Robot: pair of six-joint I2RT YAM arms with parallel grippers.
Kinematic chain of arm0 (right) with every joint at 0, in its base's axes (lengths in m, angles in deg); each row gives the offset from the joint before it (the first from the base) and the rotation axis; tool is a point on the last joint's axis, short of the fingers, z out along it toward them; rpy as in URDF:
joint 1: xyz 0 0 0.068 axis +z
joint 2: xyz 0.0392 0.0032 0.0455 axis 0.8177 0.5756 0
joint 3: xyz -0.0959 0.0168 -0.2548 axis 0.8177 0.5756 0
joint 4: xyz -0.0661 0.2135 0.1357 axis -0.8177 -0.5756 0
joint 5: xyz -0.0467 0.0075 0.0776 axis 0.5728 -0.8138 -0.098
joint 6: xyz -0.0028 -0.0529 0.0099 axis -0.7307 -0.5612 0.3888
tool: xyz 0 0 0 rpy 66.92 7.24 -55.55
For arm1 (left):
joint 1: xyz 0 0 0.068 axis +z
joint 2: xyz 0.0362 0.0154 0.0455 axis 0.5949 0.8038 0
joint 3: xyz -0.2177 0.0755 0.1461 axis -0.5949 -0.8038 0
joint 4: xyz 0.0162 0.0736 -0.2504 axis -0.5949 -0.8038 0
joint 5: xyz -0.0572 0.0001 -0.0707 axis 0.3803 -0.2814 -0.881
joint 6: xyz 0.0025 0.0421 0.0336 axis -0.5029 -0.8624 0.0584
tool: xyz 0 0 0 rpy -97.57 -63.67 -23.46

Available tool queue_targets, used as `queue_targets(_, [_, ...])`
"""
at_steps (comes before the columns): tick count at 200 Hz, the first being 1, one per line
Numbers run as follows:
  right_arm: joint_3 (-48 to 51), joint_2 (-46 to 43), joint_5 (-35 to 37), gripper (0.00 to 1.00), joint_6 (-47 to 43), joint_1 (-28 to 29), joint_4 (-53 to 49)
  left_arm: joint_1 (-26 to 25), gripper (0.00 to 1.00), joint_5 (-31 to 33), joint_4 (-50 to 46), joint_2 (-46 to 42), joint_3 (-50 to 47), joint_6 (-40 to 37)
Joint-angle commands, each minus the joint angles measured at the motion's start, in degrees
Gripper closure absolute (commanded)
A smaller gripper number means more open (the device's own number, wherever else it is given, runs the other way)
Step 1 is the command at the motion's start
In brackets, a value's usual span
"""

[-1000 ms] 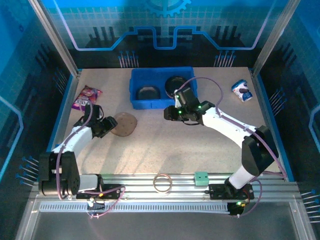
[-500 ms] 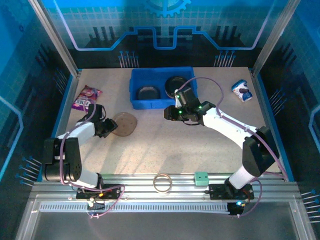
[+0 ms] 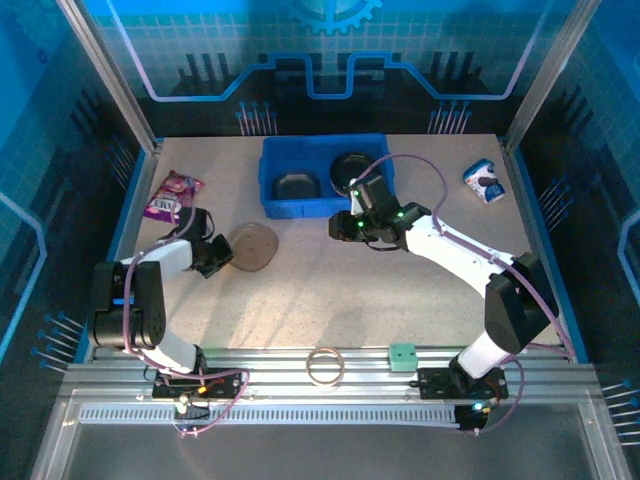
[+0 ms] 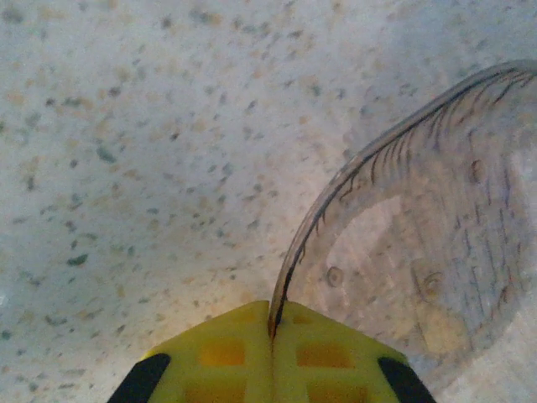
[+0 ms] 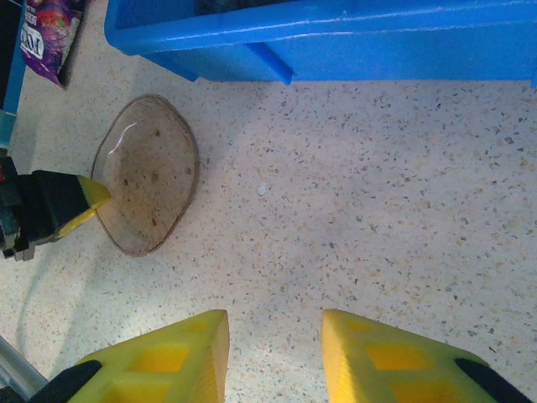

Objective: Place the plates into the plastic bin on the countertop

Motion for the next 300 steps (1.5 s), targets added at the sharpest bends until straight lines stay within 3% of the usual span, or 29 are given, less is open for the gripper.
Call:
queue_targets(1, [-0.53, -1.16, 0.25, 0.66, 0.10, 0.18, 0.03, 0.54, 1.00, -0.69, -0.42, 0.90, 0.84, -0.91])
queue_targets(47, [-2.53, -2.01, -2.16, 0.66, -2.54, 0.28, -1.52, 0.18, 1.00, -4.21, -3.83, -4.69, -1.10, -2.95])
queue_targets(81, [-4.92, -1.15, -4.71, 0.65, -6.46, 0.57, -3.20, -5.26, 1.00, -4.99, -10.91, -12.01, -1.33, -5.70])
queue_targets(110, [-7.07, 0.72, -6.73, 0.48, -9.81, 0.85, -5.16, -9.58, 1.00, -8.95, -13.25, -16.38, 0.25, -5.74])
queue_targets(131, [-7.64, 1.86, -7.68, 0.46, -11.03, 0.94, -5.96, -12.86, 1.00, -11.44, -14.46, -16.44, 3.24, -6.32])
queue_targets(206, [-6.60, 4.77, -9.35, 0.55, -12.99, 1.29, -7.47, -19.96, 1.00, -15.24, -14.04, -12.42, 10.86, -6.40])
queue_targets(242, [-6.95, 6.03, -8.00, 0.58, -13.91, 1.34, -9.39, -20.62, 1.00, -15.06, -14.10, -12.39, 12.01, -6.47])
queue_targets(280, [-7.42, 6.80, -8.14, 0.71, -13.65, 1.33, -9.76, -20.73, 1.00, -14.49, -15.15, -12.64, 12.91, -6.94])
queue_targets(300, [-7.64, 6.73, -7.63, 0.71, -13.35, 1.38, -9.77, -20.81, 1.00, -13.94, -15.96, -12.48, 13.35, -7.48])
